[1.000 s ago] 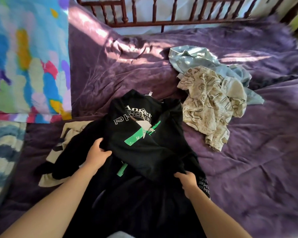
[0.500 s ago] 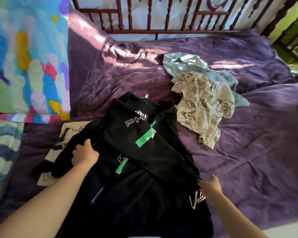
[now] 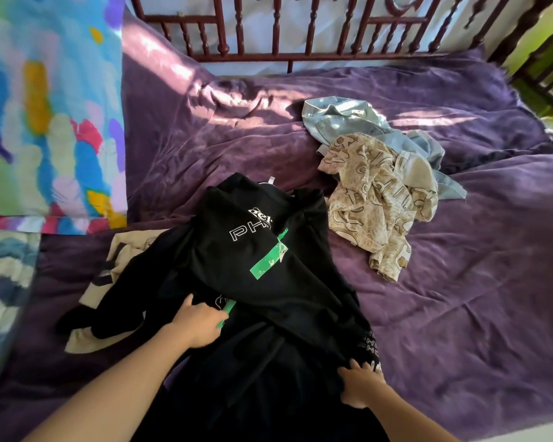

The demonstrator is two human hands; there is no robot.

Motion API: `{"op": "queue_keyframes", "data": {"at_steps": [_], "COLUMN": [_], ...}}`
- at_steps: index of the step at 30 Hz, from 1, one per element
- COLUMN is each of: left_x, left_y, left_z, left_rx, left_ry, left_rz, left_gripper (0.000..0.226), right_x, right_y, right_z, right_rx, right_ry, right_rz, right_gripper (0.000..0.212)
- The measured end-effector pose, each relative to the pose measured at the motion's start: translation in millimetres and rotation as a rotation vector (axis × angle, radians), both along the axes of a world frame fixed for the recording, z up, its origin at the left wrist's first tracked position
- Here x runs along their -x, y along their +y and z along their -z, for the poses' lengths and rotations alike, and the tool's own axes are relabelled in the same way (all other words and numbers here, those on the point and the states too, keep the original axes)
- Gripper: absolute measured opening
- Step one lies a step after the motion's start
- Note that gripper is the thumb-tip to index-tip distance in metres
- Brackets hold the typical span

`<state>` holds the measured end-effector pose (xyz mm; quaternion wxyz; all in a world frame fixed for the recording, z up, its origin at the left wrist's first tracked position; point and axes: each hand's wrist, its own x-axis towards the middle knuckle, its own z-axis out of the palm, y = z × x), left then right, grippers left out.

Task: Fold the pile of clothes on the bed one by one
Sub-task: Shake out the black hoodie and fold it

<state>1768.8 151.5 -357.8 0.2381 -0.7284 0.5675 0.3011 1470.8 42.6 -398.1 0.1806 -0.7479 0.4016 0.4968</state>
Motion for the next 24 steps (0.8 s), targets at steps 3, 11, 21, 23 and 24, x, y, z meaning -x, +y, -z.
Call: {"op": "queue_keyframes", "data": {"at_steps": [3,11,21,23,24], "left_x": [-7.1,-57.2,-153.0,-172.5,-179.8], "left_y": [-9.0,-82.8,-185.2,-205.2,-213.8], "left_z": [-9.2,-24.1,28.3,40.8,45.7], "left_rx": [0.211,0.761,0.607,0.540,0.521], "left_ry": [0.043,0.010,-0.001,0.085,0.160], "left_rz": [-0.162,-0.696,-0.900,-1.064,-1.158], "left_gripper": [0.033,0.026,0.041,0.049,0.053], "right_x": [-4.3,-91.8,-223.3,-239.8,-245.6], "right_y": [-26.3,-138.9,-258.5,-280.8,-290.8], "right_z": [-14.6,-30.4,-12.4,4.3,12.0], "right_rx": [0.046,0.165,0.353,0.348,0.335], "right_ry": [-0.064,-0.445,-0.722,-0.684,-0.663], "right_rz": [0.154,0.302,0.321,0.325,0.333], "right_gripper": [0.038,0.030,0.058,0.067,0.072]}}
